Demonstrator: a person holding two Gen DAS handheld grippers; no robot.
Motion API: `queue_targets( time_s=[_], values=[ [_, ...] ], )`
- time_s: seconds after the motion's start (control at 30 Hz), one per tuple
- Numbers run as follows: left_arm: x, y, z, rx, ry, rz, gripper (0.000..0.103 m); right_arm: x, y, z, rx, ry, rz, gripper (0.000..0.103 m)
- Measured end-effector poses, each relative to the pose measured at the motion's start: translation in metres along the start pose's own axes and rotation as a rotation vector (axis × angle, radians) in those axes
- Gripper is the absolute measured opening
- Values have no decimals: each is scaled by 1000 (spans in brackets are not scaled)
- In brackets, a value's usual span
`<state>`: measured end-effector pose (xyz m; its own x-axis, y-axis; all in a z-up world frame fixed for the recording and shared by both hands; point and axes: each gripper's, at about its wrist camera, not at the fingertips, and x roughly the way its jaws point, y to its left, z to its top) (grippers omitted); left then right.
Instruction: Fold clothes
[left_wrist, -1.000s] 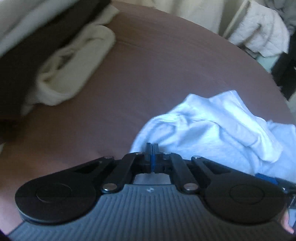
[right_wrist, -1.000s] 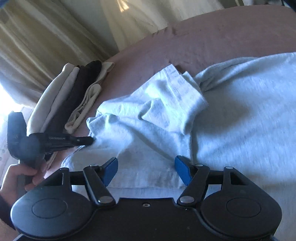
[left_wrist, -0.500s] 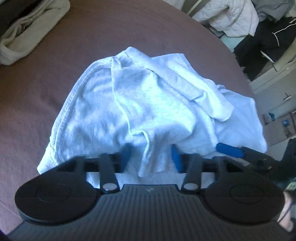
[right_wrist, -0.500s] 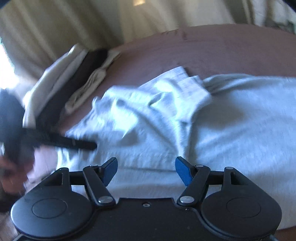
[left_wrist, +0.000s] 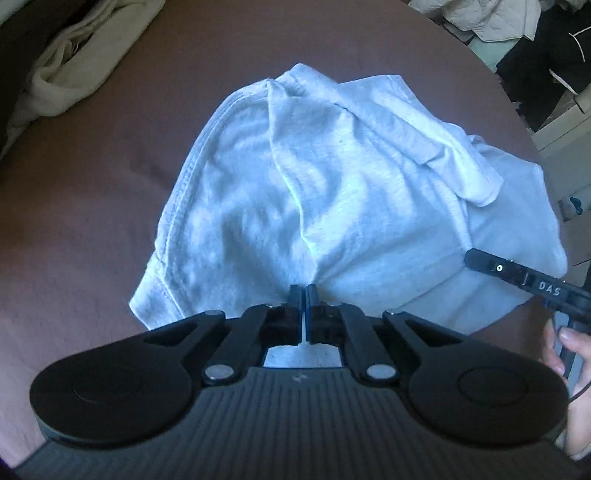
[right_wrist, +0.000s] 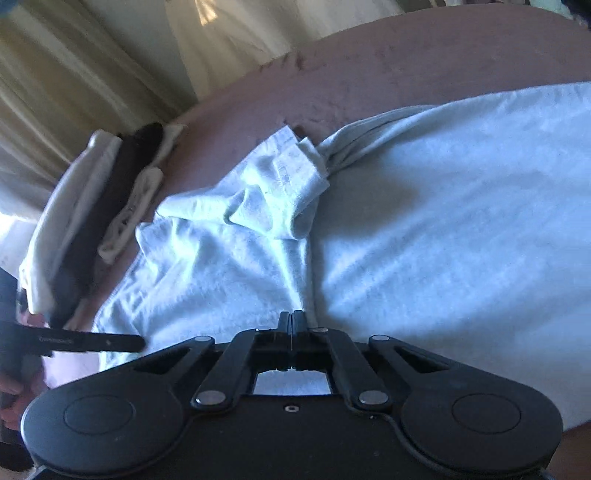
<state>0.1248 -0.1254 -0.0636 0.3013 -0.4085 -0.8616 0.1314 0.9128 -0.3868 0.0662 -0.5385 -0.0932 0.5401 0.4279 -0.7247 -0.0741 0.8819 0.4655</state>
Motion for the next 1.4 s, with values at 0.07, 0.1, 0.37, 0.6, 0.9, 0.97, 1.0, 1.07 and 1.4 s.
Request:
queue_targets(
  time_s=[0.07,0.1,0.37,0.6,0.9,0.97,1.0,1.07,1.4],
  values=[
    [-9,-6,2,46,6,10,35,-4,9,7,-33,56,-40,5],
    [-16,-7,2,58,-1,21,45,-6,12,12,-45,85,-36,17],
    [-29,5,17,23,-131,-11,63,0,16,107,-118,43,200,68],
    [-12,8,26,5,-237,7,63,91,7,167,-214,69,25,68],
    [-14,31,19,-87,-244,-44,63,95,38,151,-358,26,107,10],
    [-18,32,19,-98,-259,-44,63,64,57,136,-441,-90,154,10],
    [-20,32,18,-102,-266,-42,63,49,66,129,-482,-141,174,10],
    [-22,32,18,-107,-277,-38,63,23,85,107,-562,-195,223,10],
    [-31,41,15,-166,-310,-33,63,24,109,-12,-736,78,323,24]
  ],
)
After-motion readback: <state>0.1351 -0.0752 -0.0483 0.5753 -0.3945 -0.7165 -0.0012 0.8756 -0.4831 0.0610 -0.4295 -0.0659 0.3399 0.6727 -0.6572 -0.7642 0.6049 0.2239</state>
